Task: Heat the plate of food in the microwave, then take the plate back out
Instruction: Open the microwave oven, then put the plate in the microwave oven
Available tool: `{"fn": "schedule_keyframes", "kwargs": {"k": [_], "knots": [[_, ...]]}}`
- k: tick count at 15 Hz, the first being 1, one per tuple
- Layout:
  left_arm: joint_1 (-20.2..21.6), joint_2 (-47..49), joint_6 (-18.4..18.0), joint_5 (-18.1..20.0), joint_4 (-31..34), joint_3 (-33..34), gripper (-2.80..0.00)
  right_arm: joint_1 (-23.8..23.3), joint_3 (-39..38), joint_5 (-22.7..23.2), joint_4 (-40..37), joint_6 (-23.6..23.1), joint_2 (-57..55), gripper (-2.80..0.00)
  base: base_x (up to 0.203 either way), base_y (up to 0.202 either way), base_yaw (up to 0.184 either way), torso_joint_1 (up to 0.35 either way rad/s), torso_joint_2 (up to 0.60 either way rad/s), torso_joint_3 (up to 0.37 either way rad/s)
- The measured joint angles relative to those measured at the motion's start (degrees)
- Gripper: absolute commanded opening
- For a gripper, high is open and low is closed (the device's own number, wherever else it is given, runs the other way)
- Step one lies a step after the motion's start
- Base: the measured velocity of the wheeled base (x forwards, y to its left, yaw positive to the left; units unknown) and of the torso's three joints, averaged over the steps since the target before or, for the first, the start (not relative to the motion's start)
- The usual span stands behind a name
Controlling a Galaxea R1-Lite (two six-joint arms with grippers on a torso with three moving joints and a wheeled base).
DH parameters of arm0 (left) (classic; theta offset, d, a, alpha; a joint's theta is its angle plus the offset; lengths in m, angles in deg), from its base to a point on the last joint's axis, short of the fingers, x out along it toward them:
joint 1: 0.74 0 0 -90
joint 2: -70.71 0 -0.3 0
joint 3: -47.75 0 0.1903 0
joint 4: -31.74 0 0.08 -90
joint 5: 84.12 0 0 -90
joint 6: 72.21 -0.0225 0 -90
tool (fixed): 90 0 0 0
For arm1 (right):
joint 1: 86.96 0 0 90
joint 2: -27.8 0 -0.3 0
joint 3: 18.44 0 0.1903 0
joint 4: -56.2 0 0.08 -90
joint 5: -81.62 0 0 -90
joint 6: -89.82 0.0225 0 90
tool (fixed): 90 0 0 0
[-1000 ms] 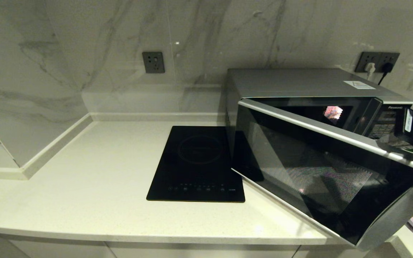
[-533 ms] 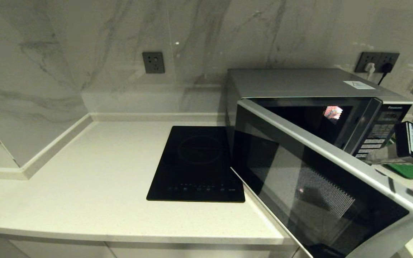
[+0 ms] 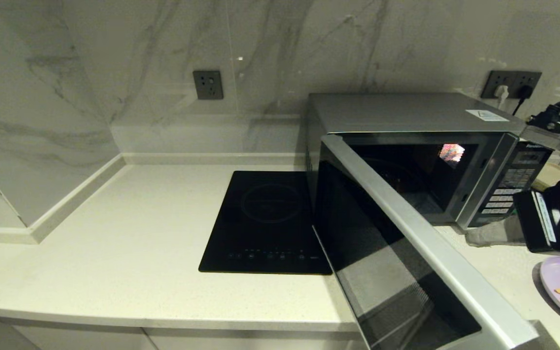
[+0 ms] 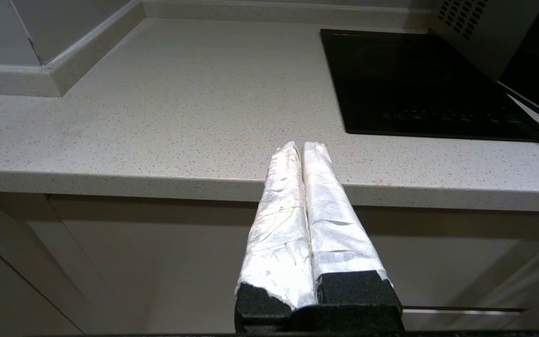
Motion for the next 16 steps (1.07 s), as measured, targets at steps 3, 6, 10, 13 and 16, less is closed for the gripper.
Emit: {"fn": "schedule_keyframes", "kwargs": {"k": [3,6,10,13,16], "knots": [[0.0,0.0,0.0,0.0,0.0,0.0,-2.8,5.0,2.3,-0.2,0.1,0.0,-1.6,-2.8,0.0,0.0,0.0,0.0,0.0,0.0],[0.0,0.0,0.0,0.0,0.0,0.0,-2.8,9.0,5.9,-2.4,0.1,0.0,-4.5,-2.8,0.0,0.0,0.0,0.0,0.0,0.0],[0.0,0.0,0.0,0.0,0.0,0.0,-2.8,9.7,5.9,-11.3,0.1,5.8,-6.2,-2.8,0.0,0.0,0.0,0.0,0.0,0.0],[0.0,0.0,0.0,0.0,0.0,0.0,-2.8,7.9,0.9,-23.9,-2.0,17.3,-4.5,-2.8,0.0,0.0,0.0,0.0,0.0,0.0],[0.0,0.0,0.0,0.0,0.0,0.0,-2.8,-1.9,-1.8,-27.9,-6.6,25.2,-1.6,-2.8,0.0,0.0,0.0,0.0,0.0,0.0]]}}
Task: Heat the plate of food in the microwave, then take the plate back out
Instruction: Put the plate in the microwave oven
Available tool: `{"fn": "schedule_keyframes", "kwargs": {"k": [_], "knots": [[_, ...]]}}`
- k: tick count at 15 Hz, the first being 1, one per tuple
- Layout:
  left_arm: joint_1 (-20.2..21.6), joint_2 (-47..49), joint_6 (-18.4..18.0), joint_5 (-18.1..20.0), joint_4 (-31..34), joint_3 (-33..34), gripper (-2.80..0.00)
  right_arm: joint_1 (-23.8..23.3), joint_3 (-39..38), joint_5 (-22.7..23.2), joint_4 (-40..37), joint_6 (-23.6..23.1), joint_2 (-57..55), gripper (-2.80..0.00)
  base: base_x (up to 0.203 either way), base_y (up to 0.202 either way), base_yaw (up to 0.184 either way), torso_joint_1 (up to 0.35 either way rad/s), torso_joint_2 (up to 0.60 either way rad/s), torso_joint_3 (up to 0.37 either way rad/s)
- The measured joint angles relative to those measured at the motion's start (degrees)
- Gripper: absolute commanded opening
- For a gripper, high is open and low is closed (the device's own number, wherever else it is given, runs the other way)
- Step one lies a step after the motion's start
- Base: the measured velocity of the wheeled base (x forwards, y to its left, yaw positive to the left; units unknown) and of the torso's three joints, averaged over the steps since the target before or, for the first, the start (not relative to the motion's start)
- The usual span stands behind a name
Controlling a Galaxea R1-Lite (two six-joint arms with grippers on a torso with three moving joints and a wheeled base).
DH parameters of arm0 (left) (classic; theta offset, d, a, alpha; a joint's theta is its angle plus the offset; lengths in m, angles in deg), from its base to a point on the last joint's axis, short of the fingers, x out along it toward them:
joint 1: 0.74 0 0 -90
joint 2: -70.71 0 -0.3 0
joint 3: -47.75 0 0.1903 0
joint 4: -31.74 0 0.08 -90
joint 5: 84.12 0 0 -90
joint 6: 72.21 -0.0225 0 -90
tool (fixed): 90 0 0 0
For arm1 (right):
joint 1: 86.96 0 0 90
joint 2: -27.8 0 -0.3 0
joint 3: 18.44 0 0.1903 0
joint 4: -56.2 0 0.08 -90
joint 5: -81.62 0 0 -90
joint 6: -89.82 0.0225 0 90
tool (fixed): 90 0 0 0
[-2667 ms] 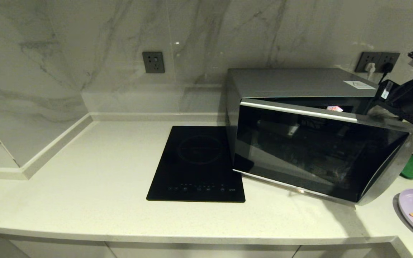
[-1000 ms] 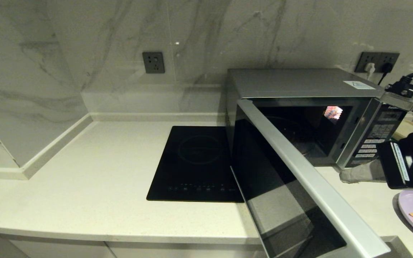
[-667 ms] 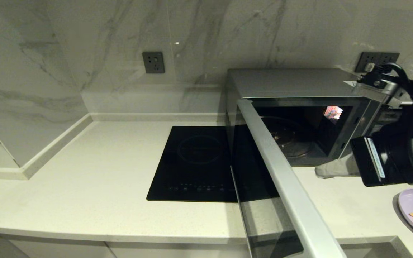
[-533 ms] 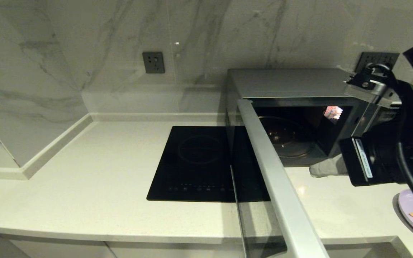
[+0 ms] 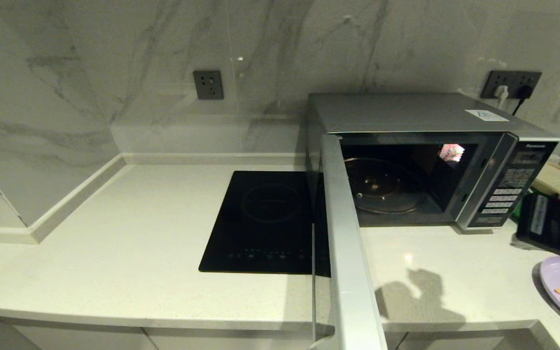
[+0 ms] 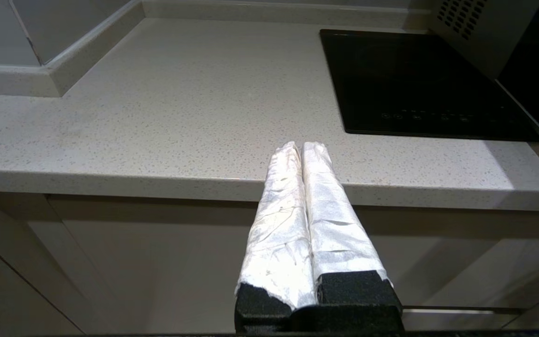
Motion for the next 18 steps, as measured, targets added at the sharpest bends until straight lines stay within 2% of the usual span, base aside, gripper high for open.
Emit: {"fn": "schedule_keyframes", "kwargs": {"k": [3,8,12,13,18], "knots": [[0.0,0.0,0.0,0.0,0.0,0.0,-2.8,-15.4,-2.4,1.0,-1.4,1.8,2.6,-2.8,0.0,0.0,0.0,0.0,0.0,0.0],[0.0,0.0,0.0,0.0,0.0,0.0,-2.8,-40.6,-7.4,8.8,2.6,-1.0,3.2,-2.8,0.0,0.0,0.0,0.0,0.0,0.0],[0.0,0.0,0.0,0.0,0.0,0.0,-2.8,-54.1,-13.0,13.5,10.9,-3.4,-2.2,-2.8,0.0,0.0,0.0,0.0,0.0,0.0],[0.0,0.0,0.0,0.0,0.0,0.0,-2.8,-56.6,-13.8,13.8,12.7,-3.6,-4.2,0.0,0.0,0.0,0.0,0.0,0.0,0.0],[0.0,0.0,0.0,0.0,0.0,0.0,-2.8,-67.7,-15.3,17.9,20.5,-3.7,-14.0,0.0,0.0,0.0,0.0,0.0,0.0,0.0]]}}
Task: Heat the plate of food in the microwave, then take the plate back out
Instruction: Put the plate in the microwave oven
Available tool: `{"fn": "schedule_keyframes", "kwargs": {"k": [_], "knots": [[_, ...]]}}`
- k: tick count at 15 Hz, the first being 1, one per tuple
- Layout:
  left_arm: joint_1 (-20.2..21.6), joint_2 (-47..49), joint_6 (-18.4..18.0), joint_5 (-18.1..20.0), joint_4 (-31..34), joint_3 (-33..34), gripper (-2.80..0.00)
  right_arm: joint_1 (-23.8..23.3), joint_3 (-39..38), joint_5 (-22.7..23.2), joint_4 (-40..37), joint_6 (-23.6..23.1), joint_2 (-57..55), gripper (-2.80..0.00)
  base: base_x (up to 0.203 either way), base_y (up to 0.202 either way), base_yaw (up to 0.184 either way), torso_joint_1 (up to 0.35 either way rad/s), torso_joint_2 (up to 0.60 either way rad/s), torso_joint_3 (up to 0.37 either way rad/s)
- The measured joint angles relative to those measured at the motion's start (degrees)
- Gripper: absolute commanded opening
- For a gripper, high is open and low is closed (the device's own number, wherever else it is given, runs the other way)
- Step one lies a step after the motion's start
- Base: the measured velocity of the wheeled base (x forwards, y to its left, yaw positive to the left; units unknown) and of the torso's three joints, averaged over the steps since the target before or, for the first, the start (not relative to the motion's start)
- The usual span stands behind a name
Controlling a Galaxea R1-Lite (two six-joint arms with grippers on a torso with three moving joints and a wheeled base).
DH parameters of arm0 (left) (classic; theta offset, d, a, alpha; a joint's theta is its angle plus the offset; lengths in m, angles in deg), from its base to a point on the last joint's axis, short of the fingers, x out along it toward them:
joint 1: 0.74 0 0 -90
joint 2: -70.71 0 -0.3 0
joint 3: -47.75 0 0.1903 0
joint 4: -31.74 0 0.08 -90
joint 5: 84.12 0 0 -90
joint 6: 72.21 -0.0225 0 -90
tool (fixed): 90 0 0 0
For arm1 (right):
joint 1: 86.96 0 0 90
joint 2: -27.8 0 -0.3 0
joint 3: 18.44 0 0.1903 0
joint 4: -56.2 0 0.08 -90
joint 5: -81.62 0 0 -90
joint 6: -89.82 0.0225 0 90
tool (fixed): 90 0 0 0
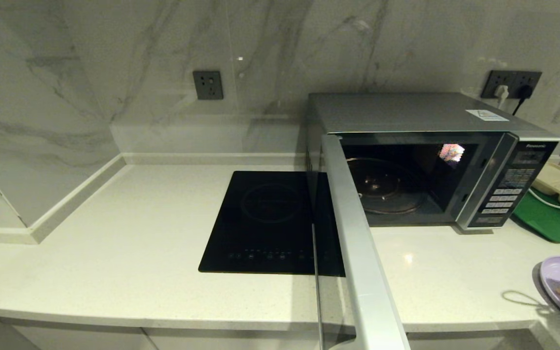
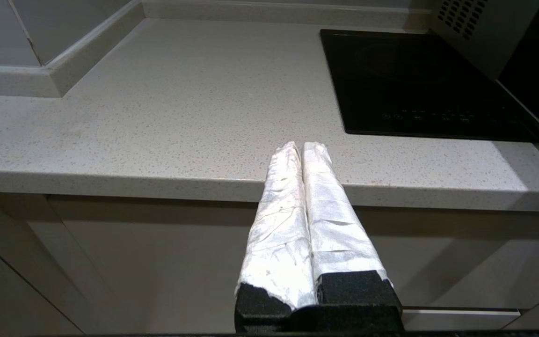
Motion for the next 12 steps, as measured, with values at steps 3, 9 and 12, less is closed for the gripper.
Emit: {"fn": "schedule_keyframes", "kwargs": {"k": [3,9,12], "knots": [[0.0,0.0,0.0,0.0,0.0,0.0,-2.8,-4.1,0.0,0.2,1.7,0.0,-4.4,0.0,0.0,0.0,0.0,0.0,0.0,0.0],[0.0,0.0,0.0,0.0,0.0,0.0,-2.8,-6.2,-2.1,0.7,4.0,0.2,-8.7,0.0,0.0,0.0,0.0,0.0,0.0,0.0],[0.0,0.0,0.0,0.0,0.0,0.0,-2.8,-6.3,-4.1,0.6,7.1,0.2,-10.3,0.0,0.0,0.0,0.0,0.0,0.0,0.0]]}}
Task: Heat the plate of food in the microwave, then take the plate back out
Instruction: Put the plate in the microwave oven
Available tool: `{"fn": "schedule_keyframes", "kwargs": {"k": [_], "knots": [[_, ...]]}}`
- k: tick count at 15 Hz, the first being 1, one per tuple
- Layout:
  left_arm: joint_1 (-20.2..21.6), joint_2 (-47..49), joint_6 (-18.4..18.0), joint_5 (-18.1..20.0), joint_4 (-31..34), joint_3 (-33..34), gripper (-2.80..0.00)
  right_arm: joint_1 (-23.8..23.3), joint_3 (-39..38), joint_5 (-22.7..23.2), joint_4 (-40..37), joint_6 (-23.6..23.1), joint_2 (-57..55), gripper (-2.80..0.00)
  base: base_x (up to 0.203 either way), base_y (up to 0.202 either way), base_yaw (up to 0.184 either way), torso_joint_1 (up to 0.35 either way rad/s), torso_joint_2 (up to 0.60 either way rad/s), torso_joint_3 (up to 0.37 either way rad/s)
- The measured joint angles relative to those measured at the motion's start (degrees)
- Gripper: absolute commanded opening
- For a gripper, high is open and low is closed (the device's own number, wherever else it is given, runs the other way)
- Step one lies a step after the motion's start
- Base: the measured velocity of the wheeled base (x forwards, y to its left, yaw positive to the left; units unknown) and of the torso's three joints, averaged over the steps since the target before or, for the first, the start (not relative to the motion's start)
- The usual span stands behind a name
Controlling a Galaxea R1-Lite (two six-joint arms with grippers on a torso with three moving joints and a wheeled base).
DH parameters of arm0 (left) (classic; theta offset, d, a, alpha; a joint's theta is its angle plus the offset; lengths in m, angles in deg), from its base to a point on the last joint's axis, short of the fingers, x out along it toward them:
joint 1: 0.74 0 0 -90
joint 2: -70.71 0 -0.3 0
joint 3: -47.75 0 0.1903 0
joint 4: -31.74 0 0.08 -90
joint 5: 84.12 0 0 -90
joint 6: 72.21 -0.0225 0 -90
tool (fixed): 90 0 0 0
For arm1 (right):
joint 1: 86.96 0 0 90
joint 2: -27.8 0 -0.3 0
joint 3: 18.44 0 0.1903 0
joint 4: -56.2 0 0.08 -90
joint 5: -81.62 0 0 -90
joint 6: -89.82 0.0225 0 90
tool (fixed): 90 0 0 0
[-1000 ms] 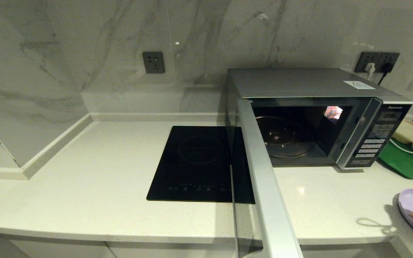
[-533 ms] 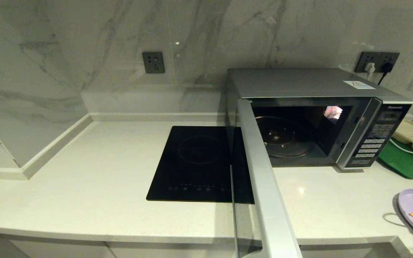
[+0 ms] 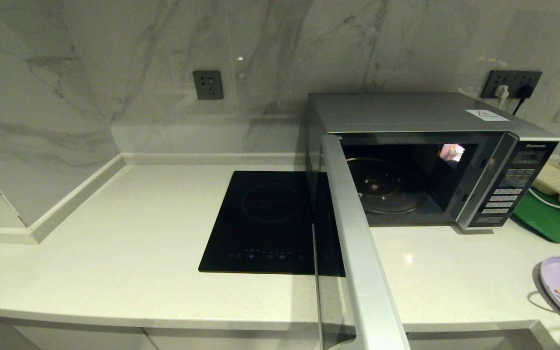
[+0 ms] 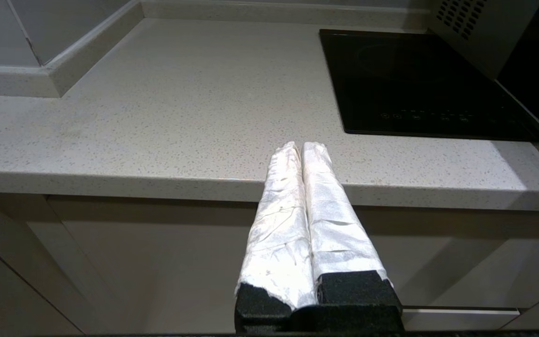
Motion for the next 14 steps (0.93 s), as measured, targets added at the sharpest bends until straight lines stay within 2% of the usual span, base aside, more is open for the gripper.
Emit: {"fn": "schedule_keyframes", "kwargs": {"k": [14], "knots": [[0.0,0.0,0.0,0.0,0.0,0.0,-2.8,-3.6,-1.3,-0.4,6.5,-0.1,-7.3,0.0,0.0,0.0,0.0,0.0,0.0,0.0]]}}
